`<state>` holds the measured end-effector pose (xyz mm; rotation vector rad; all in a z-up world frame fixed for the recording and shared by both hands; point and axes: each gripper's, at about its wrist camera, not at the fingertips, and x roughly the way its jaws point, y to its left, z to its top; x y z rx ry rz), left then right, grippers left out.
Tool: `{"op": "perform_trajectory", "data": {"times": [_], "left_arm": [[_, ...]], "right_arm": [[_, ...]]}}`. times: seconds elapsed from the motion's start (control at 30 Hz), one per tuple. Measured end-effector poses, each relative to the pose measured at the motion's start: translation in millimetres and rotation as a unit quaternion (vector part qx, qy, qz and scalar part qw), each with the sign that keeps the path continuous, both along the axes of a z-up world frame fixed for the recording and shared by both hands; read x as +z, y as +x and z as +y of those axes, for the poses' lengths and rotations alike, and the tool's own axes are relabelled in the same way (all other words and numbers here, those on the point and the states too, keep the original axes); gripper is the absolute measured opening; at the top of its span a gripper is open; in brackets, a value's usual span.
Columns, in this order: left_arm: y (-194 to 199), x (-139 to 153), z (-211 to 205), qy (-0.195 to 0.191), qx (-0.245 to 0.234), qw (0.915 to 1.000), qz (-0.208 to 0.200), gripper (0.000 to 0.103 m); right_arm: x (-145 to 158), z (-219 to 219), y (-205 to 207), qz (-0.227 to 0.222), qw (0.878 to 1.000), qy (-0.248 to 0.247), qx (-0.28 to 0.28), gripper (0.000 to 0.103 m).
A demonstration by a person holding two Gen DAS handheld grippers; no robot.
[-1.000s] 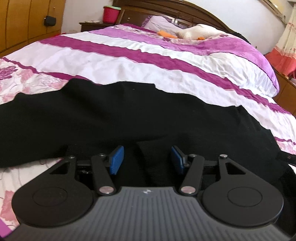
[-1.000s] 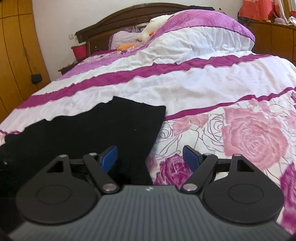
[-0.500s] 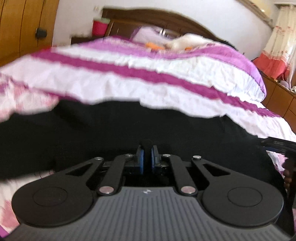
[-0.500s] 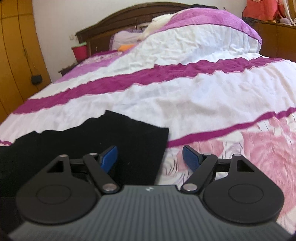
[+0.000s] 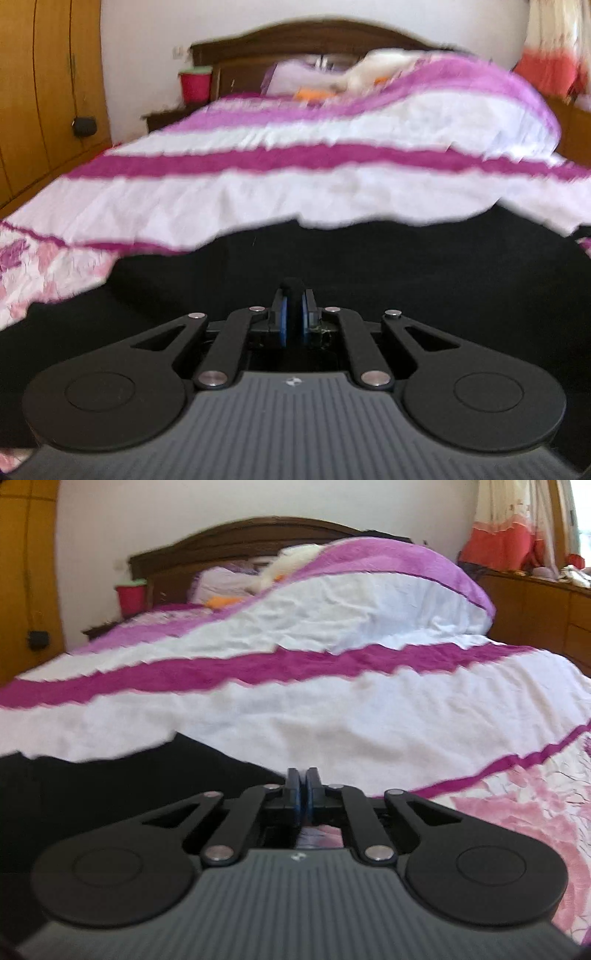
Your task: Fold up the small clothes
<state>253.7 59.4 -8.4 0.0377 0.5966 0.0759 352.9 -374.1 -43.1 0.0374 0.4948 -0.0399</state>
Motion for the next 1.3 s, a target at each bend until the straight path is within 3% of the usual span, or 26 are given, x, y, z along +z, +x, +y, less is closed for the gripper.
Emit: {"op": "perform_trajectory", "data": {"times": [0.1,0.23,0.33,0.4,0.43,0.7,0.73,0.77,0.8,0.87,0.93,1.1,1.3], "left_arm": [[6.9,-12.2,3.6,0.005,-0.003,0.9999,0.014,0.01],[9.5,-11.5,5.7,0.005,0.001,0.9998,0.019,0.014],[5.0,-7.4,7.5,0.002,0.01,0.9998,0.015,0.029],[-1.3,-1.4,10.0,-0.002,0.018,0.9997,0.014,0.047],[-4.7,1.7,11.4,-0.004,0.02,0.9997,0.014,0.05],[-41.9,22.4,39.9,-0.05,0.044,0.9977,0.016,0.053],[-46.7,24.3,43.1,-0.047,0.048,0.9976,0.016,0.053],[-51.4,26.0,46.1,-0.045,0.052,0.9976,0.013,0.053],[-57.2,27.4,50.2,-0.041,0.058,0.9974,0.012,0.053],[-67.7,29.5,58.4,-0.04,0.069,0.9967,0.016,0.053],[-79.9,31.4,67.8,-0.04,0.079,0.9959,0.018,0.053],[-109.6,35.0,90.2,-0.034,0.11,0.993,0.026,0.054],[-148.9,37.1,122.6,-0.019,0.158,0.9869,0.026,0.054]], "right_arm": [[-11.2,-16.4,7.0,0.031,0.998,0.045,0.003,0.003],[-2.1,-20.5,4.1,0.04,0.997,0.062,0.025,0.005],[11.4,-18.4,-6.6,0.039,0.996,0.064,0.039,0.005],[20.8,-18.0,-17.4,0.038,0.996,0.066,0.051,0.005],[25.0,-17.8,-22.7,0.038,0.996,0.065,0.056,0.006],[45.4,-12.5,-70.9,0.054,0.99,0.084,0.104,0.007],[46.9,-11.1,-75.8,0.053,0.989,0.086,0.107,0.01],[48.6,-9.7,-81.5,0.051,0.989,0.089,0.11,0.019],[50.3,-8.3,-86.3,0.047,0.988,0.091,0.112,0.04],[53.9,-3.9,-99.1,0.032,0.989,0.087,0.115,0.06],[57.3,0.2,-111.2,0.024,0.989,0.086,0.115,0.06],[62.2,3.8,-138.2,0.03,0.98,0.151,0.128,0.06],[63.7,19.6,-168.4,0.037,0.979,0.15,0.135,0.06]]}}
